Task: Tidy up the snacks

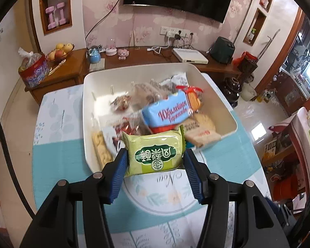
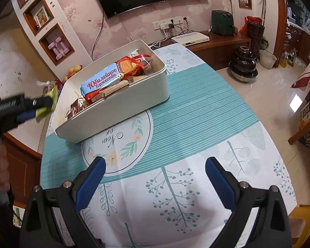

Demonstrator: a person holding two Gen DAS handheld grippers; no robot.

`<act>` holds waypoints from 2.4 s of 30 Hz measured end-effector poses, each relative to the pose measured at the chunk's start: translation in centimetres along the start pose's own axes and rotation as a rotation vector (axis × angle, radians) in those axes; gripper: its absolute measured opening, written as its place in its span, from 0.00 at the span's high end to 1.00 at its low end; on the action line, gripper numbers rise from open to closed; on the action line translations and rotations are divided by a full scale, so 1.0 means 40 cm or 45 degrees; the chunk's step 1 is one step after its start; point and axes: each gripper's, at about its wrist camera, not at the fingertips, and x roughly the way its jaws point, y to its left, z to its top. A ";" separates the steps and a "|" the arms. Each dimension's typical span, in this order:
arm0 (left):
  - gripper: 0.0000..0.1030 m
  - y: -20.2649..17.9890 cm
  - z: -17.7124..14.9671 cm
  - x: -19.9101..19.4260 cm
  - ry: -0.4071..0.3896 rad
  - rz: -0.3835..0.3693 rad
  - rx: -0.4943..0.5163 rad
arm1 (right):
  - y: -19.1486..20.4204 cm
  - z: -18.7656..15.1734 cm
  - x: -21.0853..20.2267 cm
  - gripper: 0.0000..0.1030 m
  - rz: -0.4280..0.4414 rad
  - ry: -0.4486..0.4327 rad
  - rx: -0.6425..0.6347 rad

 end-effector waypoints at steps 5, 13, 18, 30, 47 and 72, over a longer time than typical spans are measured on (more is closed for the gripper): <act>0.48 0.000 0.012 0.046 -0.061 -0.012 -0.005 | 0.014 -0.012 0.011 0.05 -0.011 0.006 -0.040; 0.46 -0.004 -0.001 0.087 -0.163 0.000 0.007 | 0.027 -0.030 0.020 0.05 -0.017 0.027 -0.107; 0.33 -0.013 -0.020 0.068 -0.195 0.010 -0.028 | 0.025 -0.036 -0.009 0.05 -0.021 0.009 -0.169; 0.24 -0.096 -0.214 -0.060 -0.100 0.091 -0.096 | -0.040 -0.083 -0.103 0.05 0.069 -0.016 -0.291; 0.01 -0.278 -0.313 -0.427 -0.044 0.152 -0.109 | -0.107 0.017 -0.375 0.05 0.180 -0.008 -0.359; 0.01 -0.343 -0.368 -0.634 -0.233 0.448 -0.280 | -0.044 -0.008 -0.571 0.02 0.281 -0.037 -0.471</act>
